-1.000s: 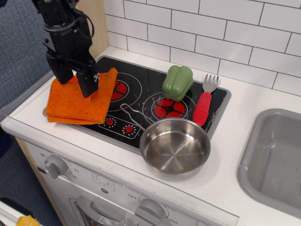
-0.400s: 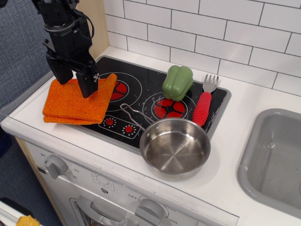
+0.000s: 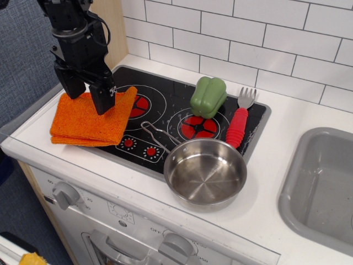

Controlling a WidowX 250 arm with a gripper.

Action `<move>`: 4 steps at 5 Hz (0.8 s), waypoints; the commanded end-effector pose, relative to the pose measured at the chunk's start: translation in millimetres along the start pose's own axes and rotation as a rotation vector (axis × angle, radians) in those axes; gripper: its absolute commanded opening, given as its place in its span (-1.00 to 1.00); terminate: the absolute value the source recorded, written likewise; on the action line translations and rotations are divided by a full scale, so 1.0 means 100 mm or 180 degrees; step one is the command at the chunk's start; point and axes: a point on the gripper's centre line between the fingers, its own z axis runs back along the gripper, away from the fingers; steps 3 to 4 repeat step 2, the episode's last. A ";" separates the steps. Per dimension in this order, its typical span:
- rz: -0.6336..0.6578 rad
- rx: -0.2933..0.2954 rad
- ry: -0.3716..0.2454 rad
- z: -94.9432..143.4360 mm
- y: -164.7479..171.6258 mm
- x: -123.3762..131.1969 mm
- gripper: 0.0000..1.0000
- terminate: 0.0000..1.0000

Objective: Move the the towel to the lower left of cooktop

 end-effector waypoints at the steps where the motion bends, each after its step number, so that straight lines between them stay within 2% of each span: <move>1: -0.0021 0.0065 -0.0102 0.11 0.01 0.07 1.00 -1.00; 2: -0.0021 0.0065 -0.0102 0.11 0.01 0.07 1.00 1.00; 4: -0.0021 0.0065 -0.0102 0.11 0.01 0.07 1.00 1.00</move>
